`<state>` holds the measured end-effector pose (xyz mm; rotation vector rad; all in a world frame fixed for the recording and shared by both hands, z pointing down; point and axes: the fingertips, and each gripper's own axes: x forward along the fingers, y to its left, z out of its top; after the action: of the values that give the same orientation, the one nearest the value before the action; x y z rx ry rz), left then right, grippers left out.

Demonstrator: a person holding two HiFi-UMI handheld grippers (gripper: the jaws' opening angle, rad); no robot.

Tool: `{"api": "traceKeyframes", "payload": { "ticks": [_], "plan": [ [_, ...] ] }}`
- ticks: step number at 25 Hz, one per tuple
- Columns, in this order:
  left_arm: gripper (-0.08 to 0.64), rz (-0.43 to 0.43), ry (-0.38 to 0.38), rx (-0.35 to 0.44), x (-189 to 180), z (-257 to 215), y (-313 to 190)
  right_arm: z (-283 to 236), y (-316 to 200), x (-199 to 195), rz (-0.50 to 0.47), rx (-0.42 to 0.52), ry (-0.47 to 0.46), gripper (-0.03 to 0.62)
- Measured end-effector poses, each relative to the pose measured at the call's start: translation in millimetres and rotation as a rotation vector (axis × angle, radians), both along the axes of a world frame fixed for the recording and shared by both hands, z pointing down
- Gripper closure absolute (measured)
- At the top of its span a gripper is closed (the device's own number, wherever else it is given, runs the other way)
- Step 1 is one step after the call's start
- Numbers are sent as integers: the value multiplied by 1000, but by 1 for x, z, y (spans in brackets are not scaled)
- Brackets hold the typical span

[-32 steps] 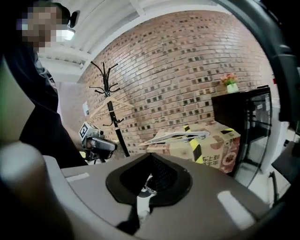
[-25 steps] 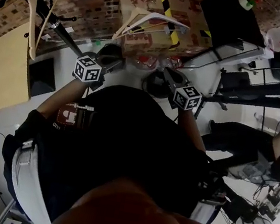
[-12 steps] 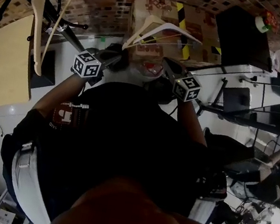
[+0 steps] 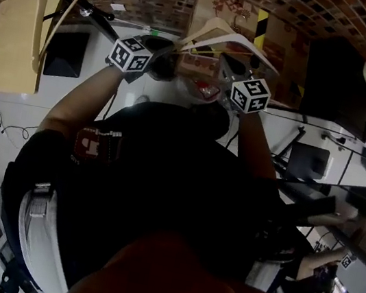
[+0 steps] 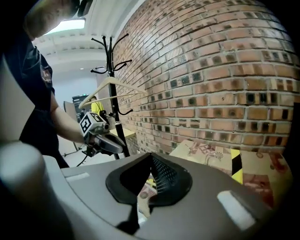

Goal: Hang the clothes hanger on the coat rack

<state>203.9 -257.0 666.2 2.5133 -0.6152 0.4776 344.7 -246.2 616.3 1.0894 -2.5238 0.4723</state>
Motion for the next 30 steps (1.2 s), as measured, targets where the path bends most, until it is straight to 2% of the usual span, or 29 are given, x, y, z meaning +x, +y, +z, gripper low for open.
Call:
{"api": "traceKeyframes", "payload": {
  "ticks": [4, 5, 6, 10, 13, 16, 18, 21, 24, 25, 30],
  "plan": [
    [517, 21, -141, 1, 15, 18, -32, 16, -64, 7, -44, -27, 113, 562],
    [488, 31, -174, -15, 19, 24, -38, 24, -79, 7, -66, -46, 156, 493],
    [462, 42, -206, -34, 23, 31, -43, 34, -92, 7, -92, -63, 212, 465],
    [372, 86, -284, -125, 40, 56, -54, 87, -131, 14, -206, -109, 483, 402],
    [327, 123, -349, -157, 48, 73, -55, 117, -146, 17, -273, -159, 575, 367],
    [314, 152, -391, -183, 52, 89, -57, 135, -153, 19, -321, -225, 624, 307],
    [303, 150, -379, -215, 54, 94, -59, 144, -155, 21, -346, -259, 649, 305],
    [299, 144, -361, -263, 56, 97, -58, 156, -157, 24, -354, -295, 660, 327],
    [297, 139, -382, -274, 55, 100, -62, 166, -159, 30, -325, -332, 643, 387],
    [327, 133, -401, -268, 53, 103, -64, 168, -158, 31, -322, -336, 634, 388],
    [340, 146, -434, -291, 48, 115, -62, 170, -159, 31, -336, -333, 627, 385]
  ]
}}
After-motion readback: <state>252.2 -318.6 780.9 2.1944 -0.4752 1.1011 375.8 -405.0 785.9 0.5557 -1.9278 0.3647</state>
